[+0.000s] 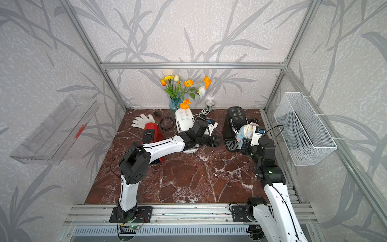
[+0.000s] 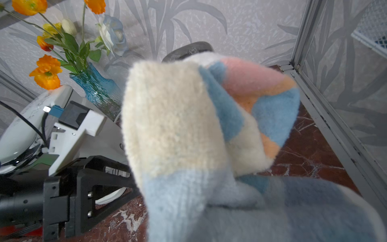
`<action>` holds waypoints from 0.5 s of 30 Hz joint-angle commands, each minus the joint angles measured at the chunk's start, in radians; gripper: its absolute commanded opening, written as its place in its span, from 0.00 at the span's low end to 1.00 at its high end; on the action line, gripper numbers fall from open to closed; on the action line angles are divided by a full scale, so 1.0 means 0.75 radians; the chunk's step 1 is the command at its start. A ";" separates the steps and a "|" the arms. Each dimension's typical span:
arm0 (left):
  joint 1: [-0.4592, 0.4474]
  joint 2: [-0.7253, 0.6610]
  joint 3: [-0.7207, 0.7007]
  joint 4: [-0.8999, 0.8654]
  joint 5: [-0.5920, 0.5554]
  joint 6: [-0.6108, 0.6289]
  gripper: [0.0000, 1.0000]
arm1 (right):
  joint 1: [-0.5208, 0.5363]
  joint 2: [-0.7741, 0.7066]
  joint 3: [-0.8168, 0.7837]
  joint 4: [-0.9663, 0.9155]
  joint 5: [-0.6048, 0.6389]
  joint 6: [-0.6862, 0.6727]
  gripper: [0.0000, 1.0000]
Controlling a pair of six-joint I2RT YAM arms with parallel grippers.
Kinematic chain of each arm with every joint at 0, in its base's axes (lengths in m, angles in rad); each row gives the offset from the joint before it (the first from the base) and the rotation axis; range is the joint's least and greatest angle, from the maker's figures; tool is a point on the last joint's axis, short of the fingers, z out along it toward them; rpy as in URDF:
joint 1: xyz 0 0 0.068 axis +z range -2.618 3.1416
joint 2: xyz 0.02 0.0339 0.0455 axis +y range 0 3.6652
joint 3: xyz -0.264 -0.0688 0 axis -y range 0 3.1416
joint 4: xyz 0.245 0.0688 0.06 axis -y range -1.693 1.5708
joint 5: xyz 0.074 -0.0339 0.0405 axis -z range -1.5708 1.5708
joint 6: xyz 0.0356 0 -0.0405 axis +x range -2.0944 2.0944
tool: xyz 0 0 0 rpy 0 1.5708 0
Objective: Wipe the surface of a coffee machine
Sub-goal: Wipe the dirt from the surface of the coffee machine.
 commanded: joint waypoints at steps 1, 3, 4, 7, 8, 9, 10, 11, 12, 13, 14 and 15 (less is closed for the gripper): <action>0.015 -0.027 -0.037 0.116 -0.020 0.016 0.61 | 0.063 -0.016 0.045 -0.001 0.057 -0.051 0.00; 0.015 -0.023 -0.044 0.130 -0.004 0.011 0.60 | 0.145 -0.009 0.059 0.025 0.109 -0.068 0.00; 0.016 -0.021 -0.045 0.129 0.000 0.008 0.60 | 0.204 0.000 0.070 0.040 0.152 -0.086 0.00; 0.016 -0.026 -0.062 0.143 0.005 -0.002 0.61 | 0.337 0.061 0.109 0.089 0.258 -0.130 0.00; 0.016 -0.028 -0.065 0.148 0.006 -0.007 0.60 | 0.351 0.089 0.120 0.100 0.260 -0.131 0.00; 0.015 -0.031 -0.071 0.150 0.006 -0.012 0.60 | 0.360 0.121 0.129 0.116 0.255 -0.127 0.00; 0.015 -0.032 -0.074 0.151 0.008 -0.014 0.61 | 0.363 0.152 0.129 0.140 0.254 -0.123 0.00; 0.016 -0.037 -0.077 0.149 0.009 -0.016 0.60 | 0.361 0.176 0.123 0.161 0.259 -0.120 0.00; 0.015 -0.041 -0.080 0.150 0.008 -0.016 0.61 | 0.362 0.201 0.115 0.185 0.272 -0.118 0.00; 0.016 -0.042 -0.085 0.150 0.004 -0.016 0.61 | 0.362 0.228 0.102 0.210 0.288 -0.121 0.00; 0.016 -0.044 -0.090 0.159 -0.002 -0.023 0.60 | 0.362 0.249 0.090 0.228 0.305 -0.124 0.00; 0.016 -0.043 -0.099 0.176 0.000 -0.032 0.61 | 0.362 0.275 0.077 0.249 0.325 -0.129 0.00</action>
